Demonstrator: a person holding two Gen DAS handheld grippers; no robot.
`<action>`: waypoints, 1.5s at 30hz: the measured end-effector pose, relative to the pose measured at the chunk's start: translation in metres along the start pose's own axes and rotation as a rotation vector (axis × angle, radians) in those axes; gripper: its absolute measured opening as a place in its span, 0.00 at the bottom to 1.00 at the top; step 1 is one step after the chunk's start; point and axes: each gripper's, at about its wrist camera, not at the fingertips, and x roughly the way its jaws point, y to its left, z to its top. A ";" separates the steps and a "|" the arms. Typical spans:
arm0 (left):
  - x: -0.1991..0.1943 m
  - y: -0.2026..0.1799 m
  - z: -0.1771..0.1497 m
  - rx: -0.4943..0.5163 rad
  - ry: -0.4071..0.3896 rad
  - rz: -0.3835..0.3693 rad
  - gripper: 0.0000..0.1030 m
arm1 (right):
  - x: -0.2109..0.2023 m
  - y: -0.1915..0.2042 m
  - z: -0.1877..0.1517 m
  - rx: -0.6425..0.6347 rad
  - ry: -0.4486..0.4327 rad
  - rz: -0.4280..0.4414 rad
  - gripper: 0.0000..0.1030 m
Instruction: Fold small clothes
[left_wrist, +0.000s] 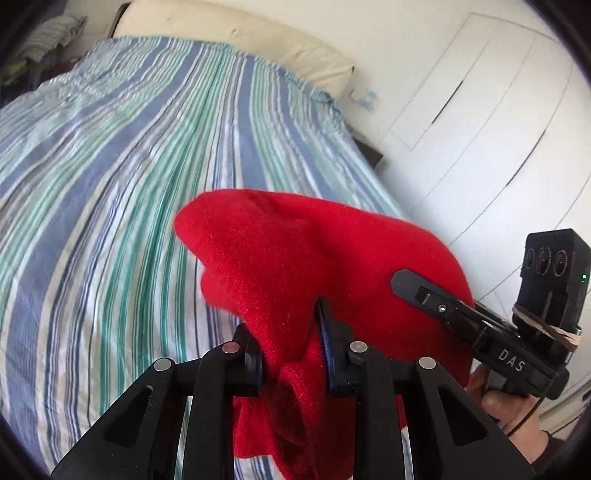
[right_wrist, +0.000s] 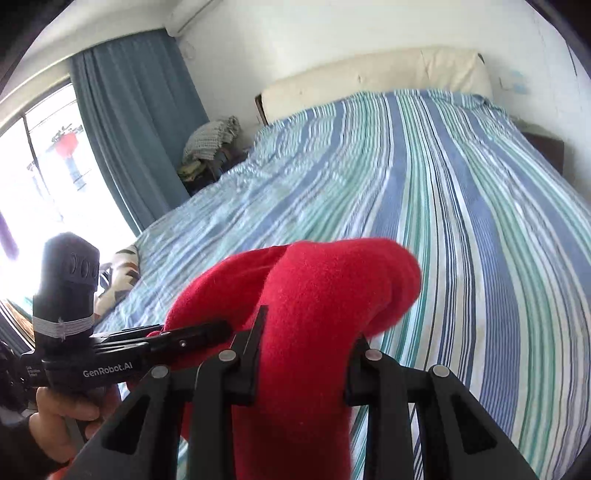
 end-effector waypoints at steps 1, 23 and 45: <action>-0.008 -0.006 0.004 0.010 -0.013 -0.007 0.23 | -0.007 0.003 0.009 -0.002 -0.014 0.010 0.30; -0.149 -0.085 -0.209 0.202 0.036 0.629 0.97 | -0.186 0.012 -0.190 0.004 0.223 -0.333 0.99; -0.223 -0.153 -0.238 0.196 0.065 0.691 0.98 | -0.286 0.121 -0.206 -0.083 0.243 -0.323 0.99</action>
